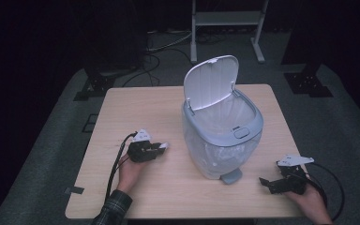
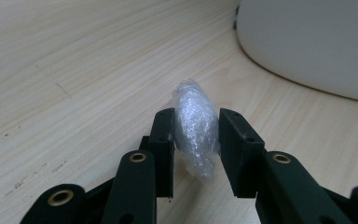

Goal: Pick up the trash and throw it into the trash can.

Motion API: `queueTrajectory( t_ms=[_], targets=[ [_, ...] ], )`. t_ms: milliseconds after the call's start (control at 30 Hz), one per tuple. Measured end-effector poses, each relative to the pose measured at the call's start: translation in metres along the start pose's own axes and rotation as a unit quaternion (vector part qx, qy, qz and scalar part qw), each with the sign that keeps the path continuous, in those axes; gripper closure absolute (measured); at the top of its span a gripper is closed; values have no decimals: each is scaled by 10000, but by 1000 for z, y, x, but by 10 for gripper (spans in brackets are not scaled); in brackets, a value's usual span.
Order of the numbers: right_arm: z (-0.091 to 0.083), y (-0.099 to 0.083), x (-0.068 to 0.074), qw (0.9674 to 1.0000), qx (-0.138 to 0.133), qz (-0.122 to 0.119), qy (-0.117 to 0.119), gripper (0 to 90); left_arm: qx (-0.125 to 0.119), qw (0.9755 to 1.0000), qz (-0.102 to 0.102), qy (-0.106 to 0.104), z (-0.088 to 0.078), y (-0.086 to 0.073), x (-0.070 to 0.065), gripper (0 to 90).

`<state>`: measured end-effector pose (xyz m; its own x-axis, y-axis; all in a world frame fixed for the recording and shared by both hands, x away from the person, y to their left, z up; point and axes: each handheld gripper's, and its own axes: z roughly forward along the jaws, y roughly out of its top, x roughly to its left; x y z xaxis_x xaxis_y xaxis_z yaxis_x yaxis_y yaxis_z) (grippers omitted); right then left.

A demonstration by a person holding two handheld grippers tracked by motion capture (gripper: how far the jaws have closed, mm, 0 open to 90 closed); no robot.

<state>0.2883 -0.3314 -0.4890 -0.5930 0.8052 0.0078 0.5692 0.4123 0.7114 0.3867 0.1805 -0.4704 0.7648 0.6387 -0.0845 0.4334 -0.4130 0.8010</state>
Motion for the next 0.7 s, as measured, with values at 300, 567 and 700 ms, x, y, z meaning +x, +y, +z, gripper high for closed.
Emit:
queueTrajectory(
  t_ms=[300,567,700],
  targets=[
    [0,0,0,10000,0,-1,0,0,-203,9994,145,-255,-10,6,-5,672],
    [0,0,0,10000,0,-1,0,0,-378,9973,243,-574,-17,12,-11,672],
    [0,0,0,10000,0,-2,1,0,-479,9962,251,-679,-22,13,-12,672]
  ],
)
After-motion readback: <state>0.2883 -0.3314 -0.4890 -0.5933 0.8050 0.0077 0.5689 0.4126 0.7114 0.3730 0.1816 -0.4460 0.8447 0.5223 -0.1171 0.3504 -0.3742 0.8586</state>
